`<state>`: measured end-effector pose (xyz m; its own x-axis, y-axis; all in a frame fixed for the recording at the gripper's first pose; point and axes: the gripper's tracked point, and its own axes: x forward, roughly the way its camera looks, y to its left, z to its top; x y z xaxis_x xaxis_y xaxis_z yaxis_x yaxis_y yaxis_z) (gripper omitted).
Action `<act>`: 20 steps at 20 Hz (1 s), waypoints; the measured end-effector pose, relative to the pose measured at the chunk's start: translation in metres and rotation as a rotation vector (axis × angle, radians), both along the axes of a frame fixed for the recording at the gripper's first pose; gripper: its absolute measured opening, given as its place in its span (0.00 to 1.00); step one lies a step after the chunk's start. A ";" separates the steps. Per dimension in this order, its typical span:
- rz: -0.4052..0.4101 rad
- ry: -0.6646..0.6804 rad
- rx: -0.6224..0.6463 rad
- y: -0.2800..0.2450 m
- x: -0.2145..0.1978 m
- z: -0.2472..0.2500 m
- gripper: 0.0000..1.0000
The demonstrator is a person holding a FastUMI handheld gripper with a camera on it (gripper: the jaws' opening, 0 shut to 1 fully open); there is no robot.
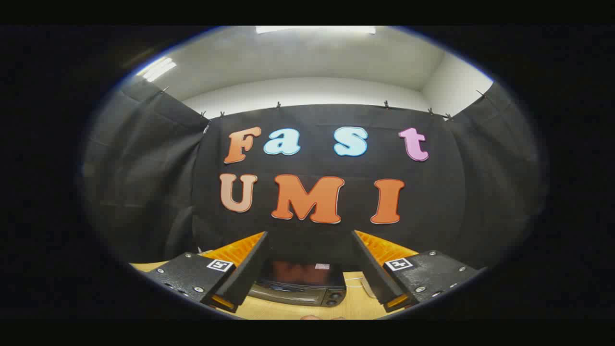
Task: Open the toaster oven, put the food inside, and close the toaster oven door.
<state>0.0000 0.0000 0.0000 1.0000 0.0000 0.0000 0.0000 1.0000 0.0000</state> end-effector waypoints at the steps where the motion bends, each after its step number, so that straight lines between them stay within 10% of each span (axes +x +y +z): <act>1: 0.002 0.002 0.000 0.001 0.001 -0.001 0.99; 20: -0.019 0.099 -0.007 0.003 0.019 -0.040 0.99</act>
